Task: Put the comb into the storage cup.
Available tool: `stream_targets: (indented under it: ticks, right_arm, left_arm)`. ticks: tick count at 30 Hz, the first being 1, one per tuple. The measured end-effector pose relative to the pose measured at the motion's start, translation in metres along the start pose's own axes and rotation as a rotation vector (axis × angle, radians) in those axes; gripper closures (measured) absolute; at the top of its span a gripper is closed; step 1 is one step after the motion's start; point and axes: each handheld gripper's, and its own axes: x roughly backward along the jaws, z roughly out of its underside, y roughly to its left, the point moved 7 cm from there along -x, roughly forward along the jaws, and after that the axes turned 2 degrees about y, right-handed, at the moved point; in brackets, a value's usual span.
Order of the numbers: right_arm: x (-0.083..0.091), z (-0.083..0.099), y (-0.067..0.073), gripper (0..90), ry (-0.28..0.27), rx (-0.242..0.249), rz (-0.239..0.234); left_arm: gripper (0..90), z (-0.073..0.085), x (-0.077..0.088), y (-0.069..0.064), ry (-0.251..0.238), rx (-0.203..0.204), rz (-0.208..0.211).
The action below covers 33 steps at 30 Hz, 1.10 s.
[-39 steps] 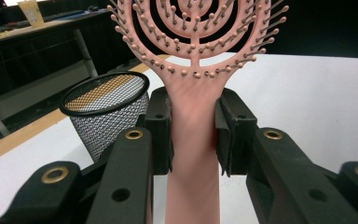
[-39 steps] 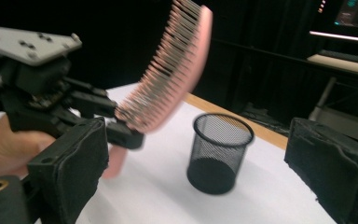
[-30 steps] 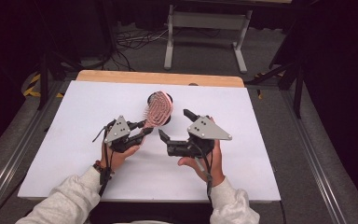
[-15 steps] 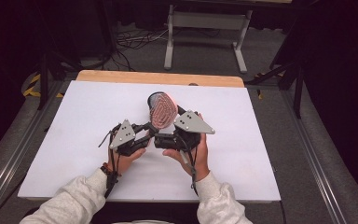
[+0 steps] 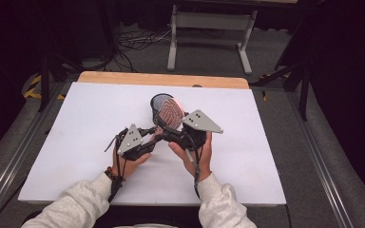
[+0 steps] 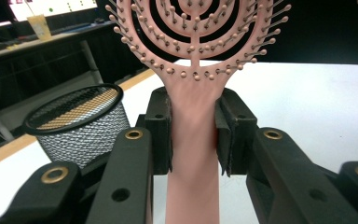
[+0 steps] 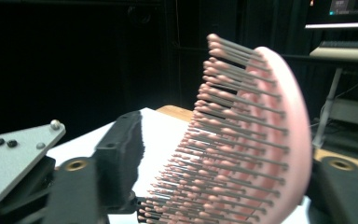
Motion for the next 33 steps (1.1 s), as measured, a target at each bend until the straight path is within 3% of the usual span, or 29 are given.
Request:
stream_targets:
  ticks: [4,10,18,26,28,33]
  right_arm:
    - [0.001,0.002,-0.006,55.3,-0.009,-0.036,0.023]
    - [0.004,0.002,-0.006,61.0,-0.016,-0.05,0.009]
    - [0.009,0.0,-0.001,62.6,-0.034,-0.042,-0.005]
    - [0.009,0.002,0.004,63.1,-0.034,-0.014,0.01]
    - [0.01,0.001,0.004,63.2,-0.043,-0.01,0.021]
    - [0.011,0.001,0.005,63.5,-0.051,0.011,0.035]
  left_arm:
    - [70.1,0.0,0.0,-0.001,0.014,-0.018,-0.021]
    - [70.1,0.001,-0.002,-0.003,0.02,-0.031,-0.045]
    - [69.8,-0.001,-0.005,-0.005,0.009,-0.049,-0.054]
    - [64.6,0.0,-0.008,-0.01,0.033,-0.068,-0.059]
    - [61.5,0.0,-0.01,-0.012,0.035,-0.065,-0.031]
    - [59.0,0.001,-0.012,-0.014,0.047,-0.078,-0.015]
